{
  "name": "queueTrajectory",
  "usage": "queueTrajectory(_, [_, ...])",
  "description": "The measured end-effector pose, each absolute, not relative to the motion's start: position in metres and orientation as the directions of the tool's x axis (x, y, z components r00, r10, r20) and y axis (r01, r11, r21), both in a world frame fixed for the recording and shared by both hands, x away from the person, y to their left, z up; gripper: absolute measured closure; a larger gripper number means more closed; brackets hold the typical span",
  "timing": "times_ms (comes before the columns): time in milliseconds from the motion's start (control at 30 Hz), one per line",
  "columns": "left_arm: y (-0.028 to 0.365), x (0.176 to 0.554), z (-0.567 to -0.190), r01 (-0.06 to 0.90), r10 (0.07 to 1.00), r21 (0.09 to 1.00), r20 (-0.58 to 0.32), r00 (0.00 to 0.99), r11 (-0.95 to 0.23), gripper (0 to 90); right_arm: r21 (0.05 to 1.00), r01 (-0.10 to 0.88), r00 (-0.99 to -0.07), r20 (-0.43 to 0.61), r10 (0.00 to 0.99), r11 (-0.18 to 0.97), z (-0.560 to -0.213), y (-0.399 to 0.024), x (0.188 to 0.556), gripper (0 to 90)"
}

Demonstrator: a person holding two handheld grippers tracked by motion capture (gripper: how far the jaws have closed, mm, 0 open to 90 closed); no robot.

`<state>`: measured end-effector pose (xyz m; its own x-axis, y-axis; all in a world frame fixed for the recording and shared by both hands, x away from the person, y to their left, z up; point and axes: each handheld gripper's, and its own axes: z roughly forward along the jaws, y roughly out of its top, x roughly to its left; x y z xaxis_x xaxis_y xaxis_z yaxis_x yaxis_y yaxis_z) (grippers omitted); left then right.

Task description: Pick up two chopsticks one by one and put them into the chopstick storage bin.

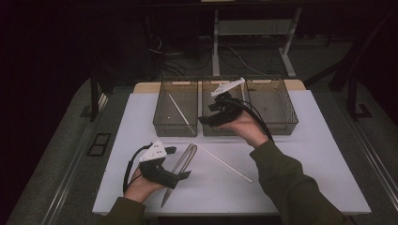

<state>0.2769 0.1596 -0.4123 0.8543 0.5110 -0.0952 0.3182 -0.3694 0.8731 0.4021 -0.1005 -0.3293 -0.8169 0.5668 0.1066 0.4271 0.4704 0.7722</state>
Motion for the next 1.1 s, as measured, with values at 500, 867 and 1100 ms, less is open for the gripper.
queueTrajectory(500, [0.159, 0.277, -0.413, 0.322, 0.515, 0.871, -0.096, 0.852, -0.372, 0.0, 0.755, 0.443, -0.815, 0.113, 0.569, 0.484, -0.352, -0.143, 0.365, 34.9])
queueTrajectory(867, [0.159, 0.277, -0.414, 0.324, 0.518, 0.867, -0.092, 0.85, -0.378, 0.0, 0.717, 0.477, -0.8, 0.114, 0.59, 0.508, -0.376, -0.171, 0.344, 45.4])
queueTrajectory(1100, [0.159, 0.276, -0.413, 0.319, 0.522, 0.868, -0.083, 0.849, -0.381, 0.0, 0.689, 0.496, -0.792, 0.108, 0.601, 0.529, -0.385, -0.184, 0.331, 51.1])
